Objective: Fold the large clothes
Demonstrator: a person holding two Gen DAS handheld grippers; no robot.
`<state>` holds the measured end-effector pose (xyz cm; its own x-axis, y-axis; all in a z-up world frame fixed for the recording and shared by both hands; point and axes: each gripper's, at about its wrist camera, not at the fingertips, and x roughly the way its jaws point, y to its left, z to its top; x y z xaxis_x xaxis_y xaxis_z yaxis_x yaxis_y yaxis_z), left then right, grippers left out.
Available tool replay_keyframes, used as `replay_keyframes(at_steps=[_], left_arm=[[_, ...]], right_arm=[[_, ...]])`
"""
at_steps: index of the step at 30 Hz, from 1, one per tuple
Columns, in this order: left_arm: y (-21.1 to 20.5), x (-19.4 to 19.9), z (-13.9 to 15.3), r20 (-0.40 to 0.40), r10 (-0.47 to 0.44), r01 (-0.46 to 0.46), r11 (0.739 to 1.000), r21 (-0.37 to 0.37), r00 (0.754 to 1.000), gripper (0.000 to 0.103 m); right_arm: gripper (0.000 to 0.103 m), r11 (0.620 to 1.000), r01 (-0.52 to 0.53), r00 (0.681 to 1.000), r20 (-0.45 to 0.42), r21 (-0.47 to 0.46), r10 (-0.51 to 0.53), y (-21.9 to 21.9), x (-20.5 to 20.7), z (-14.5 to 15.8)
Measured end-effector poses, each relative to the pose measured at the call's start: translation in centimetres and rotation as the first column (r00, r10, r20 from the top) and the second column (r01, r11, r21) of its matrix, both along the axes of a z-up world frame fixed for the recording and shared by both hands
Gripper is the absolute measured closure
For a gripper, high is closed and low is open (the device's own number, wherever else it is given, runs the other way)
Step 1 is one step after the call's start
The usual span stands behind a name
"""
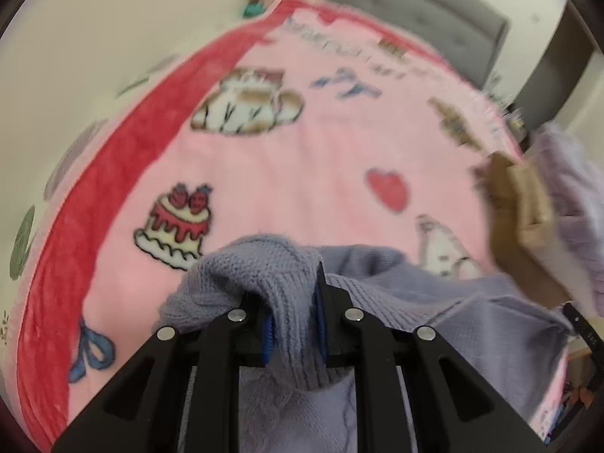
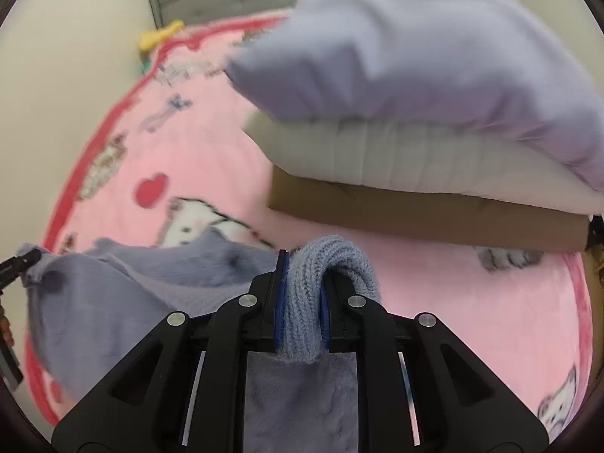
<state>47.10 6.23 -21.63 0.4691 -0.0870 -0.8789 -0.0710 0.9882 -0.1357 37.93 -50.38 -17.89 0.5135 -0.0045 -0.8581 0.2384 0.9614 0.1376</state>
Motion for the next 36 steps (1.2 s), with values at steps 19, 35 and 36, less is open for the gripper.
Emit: replay_keyframes(at_steps=[19, 35, 36], left_arm=[[-1.0, 1.8, -5.4, 0.005, -0.203, 0.203, 0.979, 0.019, 0.979, 0.042], [-4.2, -3.7, -1.7, 0.057, -0.477, 0.474, 0.879, 0.058, 0.877, 0.005], [-4.4, -3.9, -2.2, 0.046, -0.479, 0.476, 0.877, 0.072, 0.876, 0.005]], right_arm=[[0.028, 0.983, -0.129, 0.991, -0.026, 0.133, 0.133, 0.5, 3.4, -6.0], [0.01, 0.867, -0.49, 0.867, 0.049, -0.091, 0.495, 8.4, 0.0, -0.7], [0.011, 0.858, -0.498, 0.865, 0.003, -0.123, 0.502, 9.3, 0.2, -1.8]])
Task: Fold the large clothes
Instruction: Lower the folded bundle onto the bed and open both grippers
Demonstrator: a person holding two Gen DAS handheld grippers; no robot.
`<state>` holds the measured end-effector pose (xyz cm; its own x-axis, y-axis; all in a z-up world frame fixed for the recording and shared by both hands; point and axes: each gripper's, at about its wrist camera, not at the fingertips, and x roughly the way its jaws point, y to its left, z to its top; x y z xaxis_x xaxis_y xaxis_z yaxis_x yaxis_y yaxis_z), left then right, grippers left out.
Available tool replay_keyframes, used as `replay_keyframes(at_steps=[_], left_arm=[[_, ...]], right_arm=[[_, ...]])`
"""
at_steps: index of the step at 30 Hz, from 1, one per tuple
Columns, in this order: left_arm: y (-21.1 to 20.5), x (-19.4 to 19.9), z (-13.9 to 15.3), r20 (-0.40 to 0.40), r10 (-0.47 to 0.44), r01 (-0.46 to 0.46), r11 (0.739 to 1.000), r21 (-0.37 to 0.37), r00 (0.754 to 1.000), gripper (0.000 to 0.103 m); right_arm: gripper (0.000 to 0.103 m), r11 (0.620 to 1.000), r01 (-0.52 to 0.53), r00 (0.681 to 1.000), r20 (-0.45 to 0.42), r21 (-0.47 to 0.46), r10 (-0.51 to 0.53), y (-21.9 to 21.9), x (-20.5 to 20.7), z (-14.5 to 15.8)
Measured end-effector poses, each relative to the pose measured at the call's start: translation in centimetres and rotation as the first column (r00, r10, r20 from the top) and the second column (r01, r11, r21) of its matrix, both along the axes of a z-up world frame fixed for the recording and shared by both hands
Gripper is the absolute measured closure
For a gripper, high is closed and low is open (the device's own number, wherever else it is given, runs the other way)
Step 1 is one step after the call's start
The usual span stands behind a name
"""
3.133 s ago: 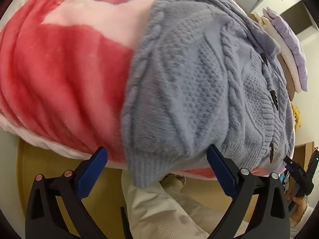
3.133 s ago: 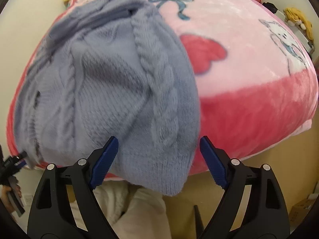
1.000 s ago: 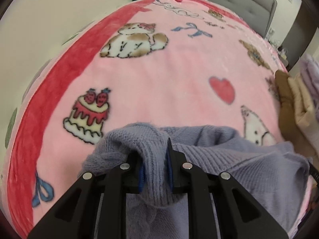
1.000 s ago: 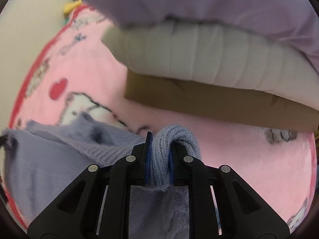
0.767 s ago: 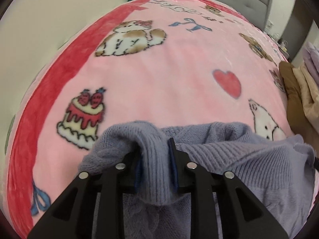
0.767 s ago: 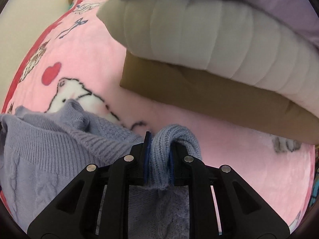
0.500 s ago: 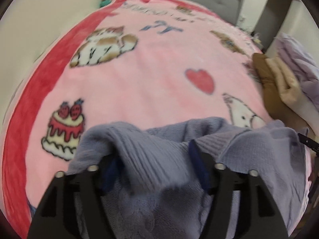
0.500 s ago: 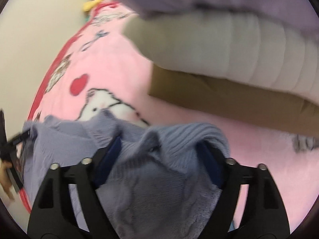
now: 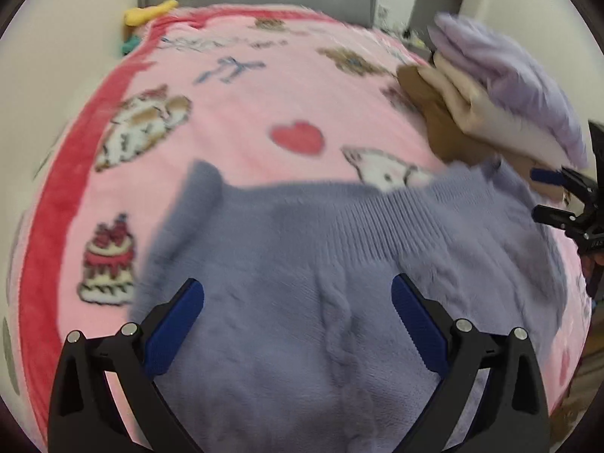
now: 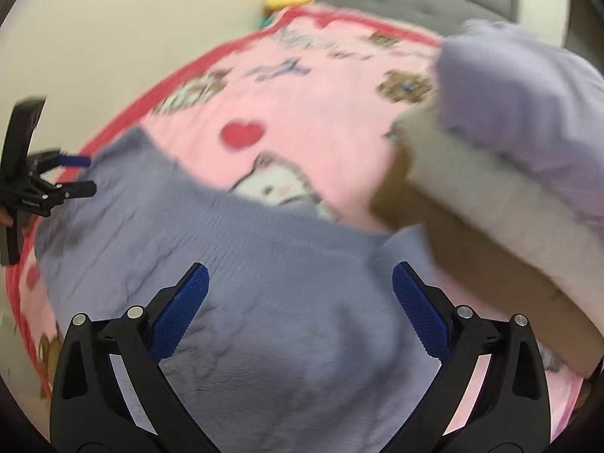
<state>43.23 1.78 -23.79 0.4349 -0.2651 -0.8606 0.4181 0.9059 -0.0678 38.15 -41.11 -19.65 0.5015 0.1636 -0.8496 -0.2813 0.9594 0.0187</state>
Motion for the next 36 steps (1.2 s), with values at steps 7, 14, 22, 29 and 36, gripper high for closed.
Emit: replay_keyframes(at_steps=[7, 14, 22, 29, 36], left_arm=[[1.0, 0.3, -5.1, -0.096, 0.057, -0.055, 0.998, 0.019, 0.994, 0.005], [1.1, 0.6, -5.7, -0.108, 0.014, -0.013, 1.0, 0.012, 0.994, 0.004], [0.8, -1.6, -2.3, 0.002, 0.068, -0.068, 0.996, 0.064, 0.998, 0.005], [-2.0, -7.7, -1.0, 0.154, -0.018, 0.002, 0.995, 0.104, 0.988, 0.005], [1.9, -7.3, -5.6, 0.034, 0.066, -0.064, 0.996, -0.068, 0.997, 0.004]], right_arm=[[0.008, 0.996, 0.084, 0.976, -0.196, -0.036, -0.09, -0.1, 1.2, -5.9], [0.008, 0.992, 0.12, 0.966, -0.226, -0.042, -0.126, -0.2, 2.1, -7.6], [0.008, 0.988, 0.133, 0.99, -0.054, 0.081, -0.129, 1.1, -0.8, -2.2], [0.008, 0.997, -0.018, 0.995, 0.101, 0.069, 0.011, 7.2, -7.3, -0.3], [0.008, 0.991, 0.132, 0.991, -0.024, 0.018, -0.131, 6.0, -7.2, -6.2]])
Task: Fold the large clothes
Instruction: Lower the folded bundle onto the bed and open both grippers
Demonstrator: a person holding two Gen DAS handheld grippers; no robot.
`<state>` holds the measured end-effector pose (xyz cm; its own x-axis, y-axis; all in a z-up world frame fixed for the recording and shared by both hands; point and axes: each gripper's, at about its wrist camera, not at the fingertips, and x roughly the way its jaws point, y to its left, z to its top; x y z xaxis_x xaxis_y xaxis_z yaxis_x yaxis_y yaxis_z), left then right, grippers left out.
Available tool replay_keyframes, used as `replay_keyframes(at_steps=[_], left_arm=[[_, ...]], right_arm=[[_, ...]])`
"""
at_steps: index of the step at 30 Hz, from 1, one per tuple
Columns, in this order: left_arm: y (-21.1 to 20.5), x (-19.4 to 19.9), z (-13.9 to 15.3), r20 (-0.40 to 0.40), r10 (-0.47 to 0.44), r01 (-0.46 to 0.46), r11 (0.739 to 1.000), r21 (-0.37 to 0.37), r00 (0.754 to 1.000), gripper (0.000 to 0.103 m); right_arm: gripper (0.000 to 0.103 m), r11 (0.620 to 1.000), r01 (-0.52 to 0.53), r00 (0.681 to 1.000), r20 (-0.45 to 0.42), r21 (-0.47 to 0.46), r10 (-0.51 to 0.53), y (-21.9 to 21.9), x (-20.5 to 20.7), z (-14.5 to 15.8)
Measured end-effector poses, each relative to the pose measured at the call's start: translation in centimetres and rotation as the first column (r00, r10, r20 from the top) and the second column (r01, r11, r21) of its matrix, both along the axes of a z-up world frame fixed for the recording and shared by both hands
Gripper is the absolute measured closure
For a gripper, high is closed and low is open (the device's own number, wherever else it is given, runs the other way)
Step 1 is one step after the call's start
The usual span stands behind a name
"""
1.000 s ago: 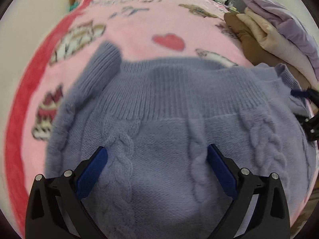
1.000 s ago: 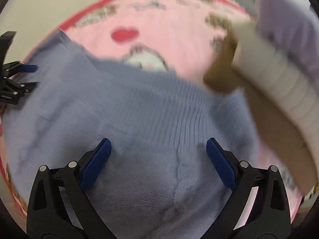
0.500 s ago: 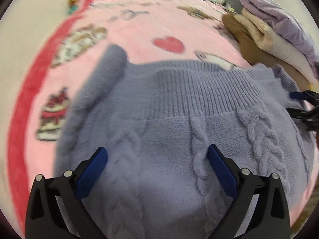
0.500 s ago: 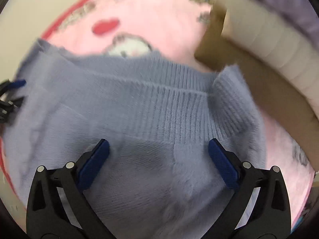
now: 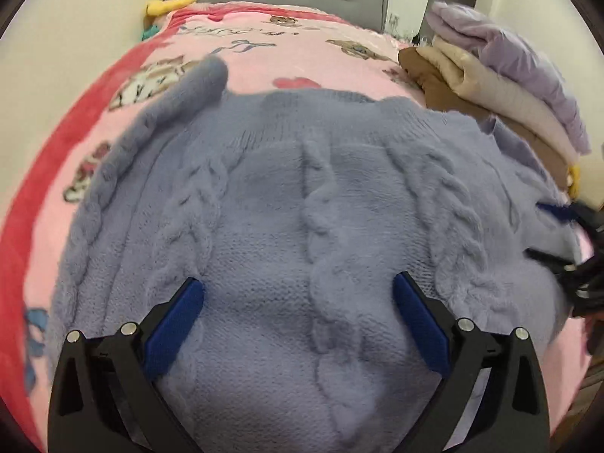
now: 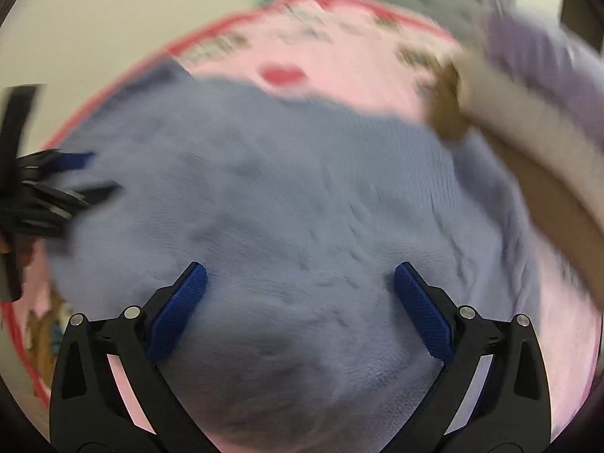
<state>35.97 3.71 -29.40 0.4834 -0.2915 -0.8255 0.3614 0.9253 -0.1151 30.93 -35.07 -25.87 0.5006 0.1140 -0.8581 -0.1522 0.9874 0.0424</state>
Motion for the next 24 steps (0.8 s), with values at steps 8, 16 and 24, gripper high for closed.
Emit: replay_keyframes(at_steps=[8, 16, 24], left_arm=[[-0.2, -0.1, 0.9, -0.015, -0.032, 0.032, 0.999, -0.005, 0.999, 0.004], [5.3, -1.0, 7.9, 0.108, 0.034, -0.023, 0.994, -0.106, 0.994, 0.005], [13.8, 6.8, 3.7, -0.196, 0.039, -0.098, 0.948, -0.304, 0.98, 0.005]], right_arm=[[0.008, 1.0, 0.014, 1.0, -0.003, 0.016, -0.014, -0.4, -0.1, 0.0], [0.008, 0.994, 0.082, 0.995, 0.054, 0.068, -0.085, -0.2, -1.8, 4.5], [0.008, 0.981, 0.193, 0.981, -0.015, 0.021, -0.193, 1.4, -2.3, 6.3]])
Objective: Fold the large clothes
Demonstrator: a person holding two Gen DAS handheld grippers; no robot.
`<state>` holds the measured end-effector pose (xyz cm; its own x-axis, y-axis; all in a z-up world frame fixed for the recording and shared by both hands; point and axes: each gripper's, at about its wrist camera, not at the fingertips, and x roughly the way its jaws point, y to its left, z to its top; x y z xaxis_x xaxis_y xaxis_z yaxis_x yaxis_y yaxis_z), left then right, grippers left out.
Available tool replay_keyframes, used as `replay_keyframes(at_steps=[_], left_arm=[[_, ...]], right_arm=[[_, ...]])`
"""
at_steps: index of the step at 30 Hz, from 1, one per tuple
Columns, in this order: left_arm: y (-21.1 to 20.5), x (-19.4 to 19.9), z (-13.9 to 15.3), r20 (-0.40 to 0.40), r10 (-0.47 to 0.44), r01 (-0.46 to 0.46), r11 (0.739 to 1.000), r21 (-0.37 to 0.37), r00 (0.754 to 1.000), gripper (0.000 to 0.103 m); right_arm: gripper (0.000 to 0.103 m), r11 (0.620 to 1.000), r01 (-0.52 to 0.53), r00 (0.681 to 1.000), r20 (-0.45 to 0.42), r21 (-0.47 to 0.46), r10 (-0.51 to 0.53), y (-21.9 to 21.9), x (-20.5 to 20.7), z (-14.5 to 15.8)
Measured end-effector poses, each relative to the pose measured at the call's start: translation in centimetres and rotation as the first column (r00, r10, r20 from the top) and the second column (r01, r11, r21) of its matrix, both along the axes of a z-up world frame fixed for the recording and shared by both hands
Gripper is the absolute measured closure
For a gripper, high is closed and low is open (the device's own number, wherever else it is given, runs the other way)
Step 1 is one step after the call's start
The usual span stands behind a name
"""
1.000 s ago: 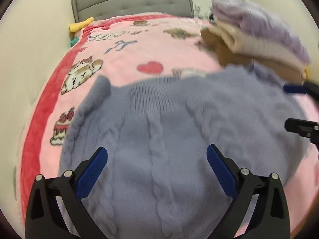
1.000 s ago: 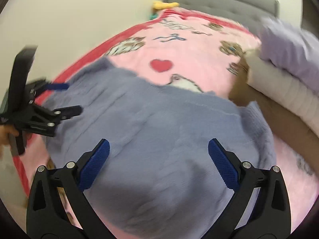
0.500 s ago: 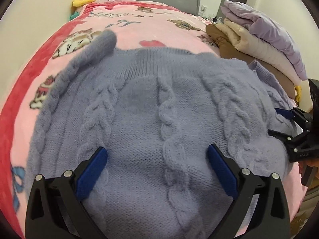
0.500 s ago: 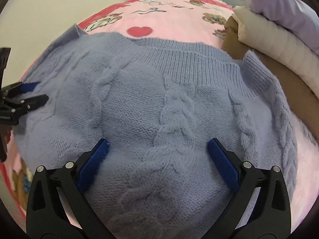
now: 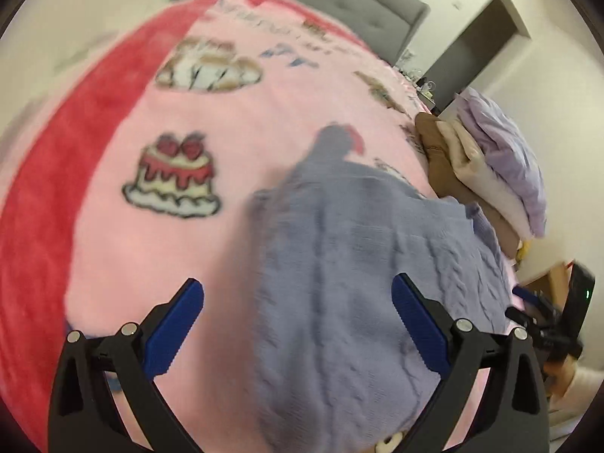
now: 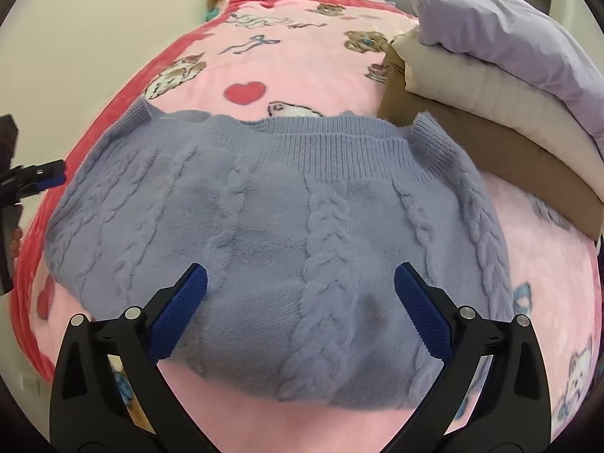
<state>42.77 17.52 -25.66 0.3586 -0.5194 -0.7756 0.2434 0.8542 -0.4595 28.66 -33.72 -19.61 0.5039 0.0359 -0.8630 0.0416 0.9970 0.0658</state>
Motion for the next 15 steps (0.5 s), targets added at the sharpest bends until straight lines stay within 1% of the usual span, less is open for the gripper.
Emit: replay_keyframes(at_steps=[2, 5, 8, 13, 14, 15], left_arm=[[0.6, 1.4, -1.6, -0.058, -0.009, 0.006, 0.999, -0.047, 0.998, 0.005], [-0.2, 2.7, -3.3, -0.113, -0.061, 0.053, 0.996, -0.075, 0.992, 0.005], [-1.1, 3.8, -5.1, -0.179, -0.112, 0.089, 0.987, -0.131, 0.978, 0.005], [-1.9, 4.5, -6.4, -0.226, -0.163, 0.116, 0.971, -0.207, 0.96, 0.005], [-2.0, 4.6, -6.5, -0.228, -0.179, 0.123, 0.963, -0.24, 0.957, 0.005], [-2.3, 4.7, -6.5, -0.232, -0.206, 0.134, 0.947, -0.292, 0.951, 0.005]], right_arm=[[0.008, 1.0, -0.001, 1.0, -0.01, -0.012, 0.001, 0.7, -0.1, 0.2], [0.008, 0.999, -0.028, 0.998, -0.052, -0.046, 0.026, 2.0, 0.5, -0.3], [0.008, 0.995, -0.073, 0.994, -0.085, -0.072, 0.067, 3.0, 1.1, -0.8], [0.008, 0.99, -0.118, 0.988, -0.107, -0.083, 0.109, 4.4, 2.2, -1.0], [0.008, 0.989, -0.122, 0.987, -0.113, -0.083, 0.112, 4.6, 2.3, -1.1], [0.008, 0.989, -0.124, 0.987, -0.117, -0.081, 0.115, 4.7, 2.5, -1.2]])
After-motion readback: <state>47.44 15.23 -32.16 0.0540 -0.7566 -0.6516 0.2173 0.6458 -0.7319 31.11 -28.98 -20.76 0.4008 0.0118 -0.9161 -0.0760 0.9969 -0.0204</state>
